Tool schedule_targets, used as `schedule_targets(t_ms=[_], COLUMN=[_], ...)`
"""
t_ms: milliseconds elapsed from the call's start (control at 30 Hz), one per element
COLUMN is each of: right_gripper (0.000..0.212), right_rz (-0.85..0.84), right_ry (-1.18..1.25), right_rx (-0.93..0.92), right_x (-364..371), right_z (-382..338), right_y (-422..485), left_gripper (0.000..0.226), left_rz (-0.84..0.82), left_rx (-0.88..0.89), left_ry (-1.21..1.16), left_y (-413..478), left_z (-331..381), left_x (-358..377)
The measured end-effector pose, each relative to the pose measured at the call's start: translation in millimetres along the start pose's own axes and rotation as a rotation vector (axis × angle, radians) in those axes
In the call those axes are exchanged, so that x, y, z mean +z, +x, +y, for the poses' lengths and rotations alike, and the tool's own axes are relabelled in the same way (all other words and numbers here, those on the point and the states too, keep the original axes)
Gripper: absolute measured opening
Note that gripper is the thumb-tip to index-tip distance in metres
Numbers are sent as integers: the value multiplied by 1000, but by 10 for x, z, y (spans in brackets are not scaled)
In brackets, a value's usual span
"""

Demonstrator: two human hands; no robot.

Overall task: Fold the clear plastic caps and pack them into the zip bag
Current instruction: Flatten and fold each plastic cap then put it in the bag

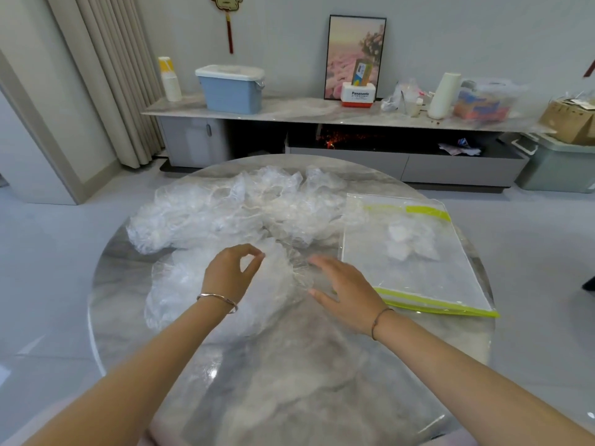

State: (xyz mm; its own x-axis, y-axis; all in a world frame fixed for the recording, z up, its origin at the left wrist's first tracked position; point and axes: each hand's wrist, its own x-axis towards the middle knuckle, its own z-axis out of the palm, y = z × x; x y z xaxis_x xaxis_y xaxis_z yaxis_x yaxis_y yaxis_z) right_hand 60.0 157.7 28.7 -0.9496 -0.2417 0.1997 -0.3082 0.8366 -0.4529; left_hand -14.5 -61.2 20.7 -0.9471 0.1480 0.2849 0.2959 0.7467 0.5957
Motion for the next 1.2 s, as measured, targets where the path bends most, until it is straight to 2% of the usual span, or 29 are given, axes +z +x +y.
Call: schedule_targets(t_ms=[67,133,200,267,367,467,500,567,633,667,700,767,867,1000,1100,1200], right_gripper=[73,86,89,87,66,33,26,18,16,15,14,16,17,8,18,27], right_rz=[86,44,18,71,160,109,53,-86,-182,-192,-183,-186,-186,-126,-45,-38], right_ry=[10,-76,-152,-125,-99,-229,-257,-278,-238,-185,-113,74,320,653,627,513], right_rx=[-18,-20,-39,-64,-71,-67,-55,0,65,81,101,194,344,619,735,728], right_x=[-35,-49,-10,43,76,45,19,-35,-66,-73,-71,-69,-73,-66,-45,-27], right_z=[8,37,85,135,234,363,394,438,452,445,448,470,494,521,626,702], right_y=[21,8,-26,-52,-64,-119,-150,-218,-283,-321,-365,-473,-605,-686,-730,-759], left_gripper=[17,18,20,20,19,18,25,54,87,94,93,75,47,30,29,27], left_rz=[-82,-205,-267,-294,-372,-417,-431,-484,-567,-605,-629,-638,-618,-572,-516,-565], left_rx=[123,205,240,270,351,414,431,479,509,505,487,433,323,205,90,-28], left_ry=[-103,-155,-213,-277,-328,-295,-267,-143,85,196,267,280,145,-69,-168,-205], left_y=[-69,-171,-254,-314,-423,-524,-539,-549,-559,-567,-571,-564,-562,-564,-552,-553], left_z=[127,214,278,336,391,433,434,398,307,264,227,188,208,265,296,306], left_x=[20,85,144,183,253,314,320,341,373,395,426,484,492,502,520,533])
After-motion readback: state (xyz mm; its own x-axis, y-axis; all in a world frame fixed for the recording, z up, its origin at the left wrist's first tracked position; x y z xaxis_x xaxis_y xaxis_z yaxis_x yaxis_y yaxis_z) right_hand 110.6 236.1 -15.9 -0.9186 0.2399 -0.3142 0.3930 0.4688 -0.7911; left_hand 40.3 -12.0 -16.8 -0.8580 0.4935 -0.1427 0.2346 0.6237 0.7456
